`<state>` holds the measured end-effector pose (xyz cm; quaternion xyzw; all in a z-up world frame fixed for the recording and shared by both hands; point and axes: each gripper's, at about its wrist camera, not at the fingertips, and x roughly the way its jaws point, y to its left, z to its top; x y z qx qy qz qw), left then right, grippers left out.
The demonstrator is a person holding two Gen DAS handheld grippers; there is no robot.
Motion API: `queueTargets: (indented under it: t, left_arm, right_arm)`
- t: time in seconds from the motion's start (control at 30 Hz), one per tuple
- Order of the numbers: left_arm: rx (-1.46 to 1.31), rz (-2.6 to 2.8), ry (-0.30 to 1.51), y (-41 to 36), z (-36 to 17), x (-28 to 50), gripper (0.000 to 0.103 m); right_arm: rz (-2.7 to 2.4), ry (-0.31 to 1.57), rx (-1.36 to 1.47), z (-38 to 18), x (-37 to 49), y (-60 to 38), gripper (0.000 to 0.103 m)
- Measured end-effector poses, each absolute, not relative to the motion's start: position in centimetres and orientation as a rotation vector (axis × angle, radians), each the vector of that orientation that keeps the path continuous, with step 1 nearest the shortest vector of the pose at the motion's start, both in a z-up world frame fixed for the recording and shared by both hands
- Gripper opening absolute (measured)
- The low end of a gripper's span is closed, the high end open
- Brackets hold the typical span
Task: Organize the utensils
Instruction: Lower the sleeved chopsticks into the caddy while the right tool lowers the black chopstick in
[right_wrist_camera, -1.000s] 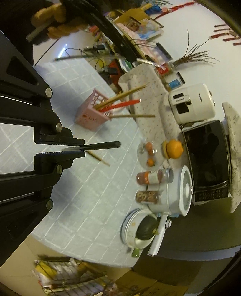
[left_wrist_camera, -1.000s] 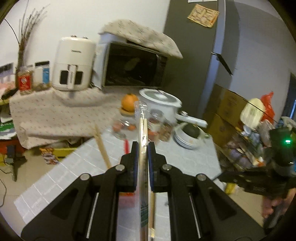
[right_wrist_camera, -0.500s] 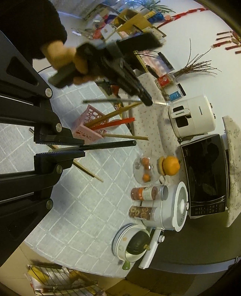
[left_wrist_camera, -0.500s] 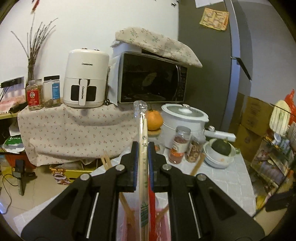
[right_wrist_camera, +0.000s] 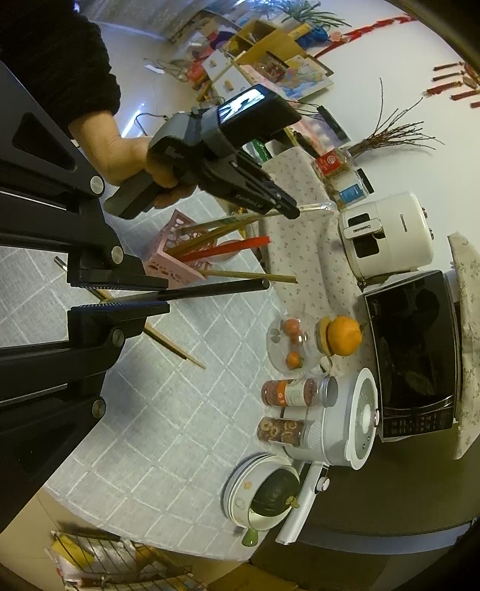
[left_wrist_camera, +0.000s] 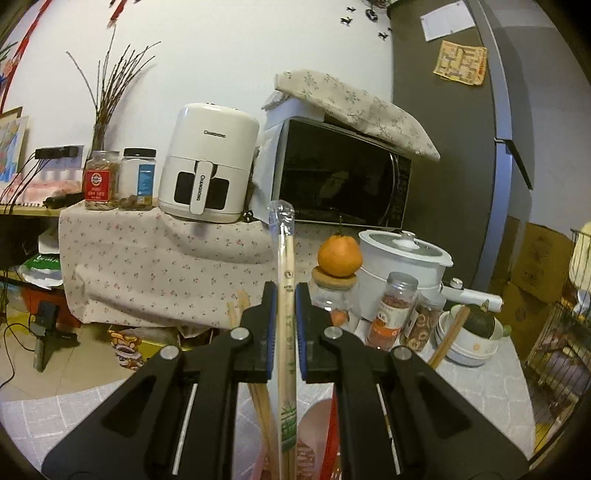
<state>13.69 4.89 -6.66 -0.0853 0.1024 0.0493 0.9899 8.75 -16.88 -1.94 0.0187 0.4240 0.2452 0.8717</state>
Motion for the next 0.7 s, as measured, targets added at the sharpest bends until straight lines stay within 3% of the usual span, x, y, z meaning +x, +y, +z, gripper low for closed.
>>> queueTargets:
  t: [0.6, 0.7]
  left_arm:
    - [-0.101, 0.035, 0.342, 4.3, -8.7, 12.4, 0.011]
    - [-0.082, 0.007, 0.371, 4.3, -8.1, 11.8, 0.025]
  right_arm:
    - [0.53, 0.829, 0.063, -0.2, 8.2, -16.1, 0.005]
    - [0.547, 0.804, 0.076, 0.8, 8.0, -15.7, 0.005]
